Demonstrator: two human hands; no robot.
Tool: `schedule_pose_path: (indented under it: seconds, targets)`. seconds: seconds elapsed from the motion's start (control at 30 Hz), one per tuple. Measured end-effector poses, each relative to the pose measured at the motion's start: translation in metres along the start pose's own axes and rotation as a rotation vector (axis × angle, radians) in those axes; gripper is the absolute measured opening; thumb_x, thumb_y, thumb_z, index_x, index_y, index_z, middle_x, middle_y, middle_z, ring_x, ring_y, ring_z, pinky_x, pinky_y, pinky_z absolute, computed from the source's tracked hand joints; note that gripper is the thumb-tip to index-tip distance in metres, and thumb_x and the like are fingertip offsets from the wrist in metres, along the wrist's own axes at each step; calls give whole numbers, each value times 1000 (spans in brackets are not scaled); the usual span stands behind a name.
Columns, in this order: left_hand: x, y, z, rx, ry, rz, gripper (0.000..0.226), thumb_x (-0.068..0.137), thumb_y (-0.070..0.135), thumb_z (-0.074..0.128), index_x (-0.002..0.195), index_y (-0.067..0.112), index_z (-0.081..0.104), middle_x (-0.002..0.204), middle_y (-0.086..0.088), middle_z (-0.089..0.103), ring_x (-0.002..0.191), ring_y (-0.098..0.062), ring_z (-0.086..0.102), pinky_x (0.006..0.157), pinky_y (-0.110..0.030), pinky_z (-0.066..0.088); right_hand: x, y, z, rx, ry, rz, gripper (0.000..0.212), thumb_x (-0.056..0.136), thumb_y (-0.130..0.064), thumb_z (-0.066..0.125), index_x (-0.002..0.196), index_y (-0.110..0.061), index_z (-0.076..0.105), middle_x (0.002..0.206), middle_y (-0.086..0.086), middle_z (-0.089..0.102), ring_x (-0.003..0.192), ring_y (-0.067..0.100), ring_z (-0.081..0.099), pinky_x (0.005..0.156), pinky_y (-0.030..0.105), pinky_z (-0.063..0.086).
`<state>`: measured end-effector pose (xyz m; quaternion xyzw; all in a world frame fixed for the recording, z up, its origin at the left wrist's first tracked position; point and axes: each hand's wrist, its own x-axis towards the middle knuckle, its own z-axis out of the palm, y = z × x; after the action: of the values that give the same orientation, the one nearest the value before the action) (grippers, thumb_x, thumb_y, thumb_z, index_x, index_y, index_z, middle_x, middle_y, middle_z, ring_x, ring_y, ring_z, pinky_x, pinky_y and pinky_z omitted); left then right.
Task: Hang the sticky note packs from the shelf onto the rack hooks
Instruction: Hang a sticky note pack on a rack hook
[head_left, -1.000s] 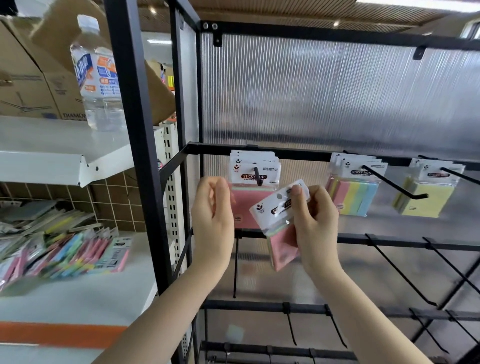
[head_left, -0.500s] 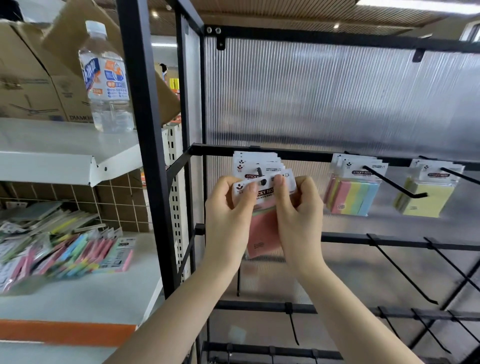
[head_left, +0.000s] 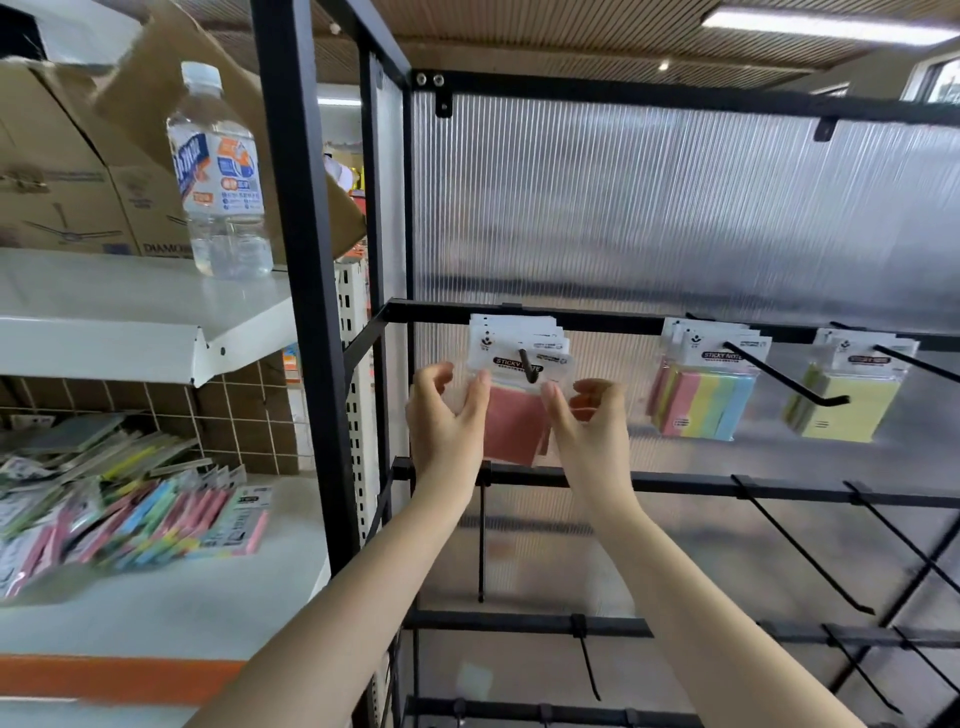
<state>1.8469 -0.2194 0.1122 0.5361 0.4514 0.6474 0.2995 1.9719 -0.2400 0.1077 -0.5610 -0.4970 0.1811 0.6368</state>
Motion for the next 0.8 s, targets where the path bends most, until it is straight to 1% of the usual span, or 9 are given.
schedule_pose_path:
  seconds: [0.03,0.07,0.17,0.23,0.33,0.47,0.6,0.7,0.8]
  targets:
    - [2,-1,2,16,2,-7,41,88,42,59,117,14,48,119,-3,54,109,-24,56,89,-41,51,3,2,0,-10,-15,15,45,83,-50,64,110,-16,47,104,3,57,92,15,57,73,22,48]
    - [2,-1,3,44,9,-7,41,89,43,58,115,14,49,115,-2,56,105,-24,58,86,-44,52,6,2,0,-21,-25,24,46,83,-52,63,108,-16,48,101,1,57,88,11,57,68,18,45]
    - [3,-2,5,117,12,-36,42,90,48,53,113,12,51,110,-4,59,98,-22,61,81,-37,53,10,0,0,-63,-35,42,43,84,-54,59,104,-16,50,89,-6,58,75,0,55,58,12,39]
    - [1,-2,5,134,-22,-68,45,91,50,50,112,11,50,109,-6,60,94,-22,62,78,-36,53,8,1,-1,-75,-44,46,40,87,-54,56,99,-17,51,85,-5,59,72,2,55,58,16,38]
    - [-8,-3,1,185,-73,-79,40,93,51,46,106,13,49,102,-2,60,85,-13,58,63,-20,43,-2,7,-8,-108,-74,78,31,94,-49,48,91,-18,49,81,-3,58,69,8,53,55,23,35]
    - [-36,-10,-11,284,-88,-139,24,99,37,41,100,14,45,94,1,56,75,-13,53,49,-10,37,-25,29,-27,-250,-184,189,21,100,-32,44,92,-13,50,77,0,55,62,11,47,51,26,34]
    - [-70,-12,-28,352,-150,-138,22,100,21,41,115,6,50,100,5,52,74,0,47,54,2,35,-54,45,-46,-329,-296,236,20,99,-21,44,81,-14,47,66,-3,45,56,11,39,49,24,31]
    - [-94,-11,-43,422,-218,-148,21,98,16,43,115,9,54,100,7,51,88,-5,48,64,-9,34,-76,45,-53,-387,-353,211,28,98,-18,45,71,-22,41,64,-7,42,52,8,37,41,14,27]
    - [-116,-12,-64,528,-270,-145,20,97,18,44,112,15,56,100,8,53,91,-9,52,77,-23,40,-100,38,-48,-393,-422,183,13,99,-21,46,94,-13,54,77,-3,53,58,6,48,39,8,32]
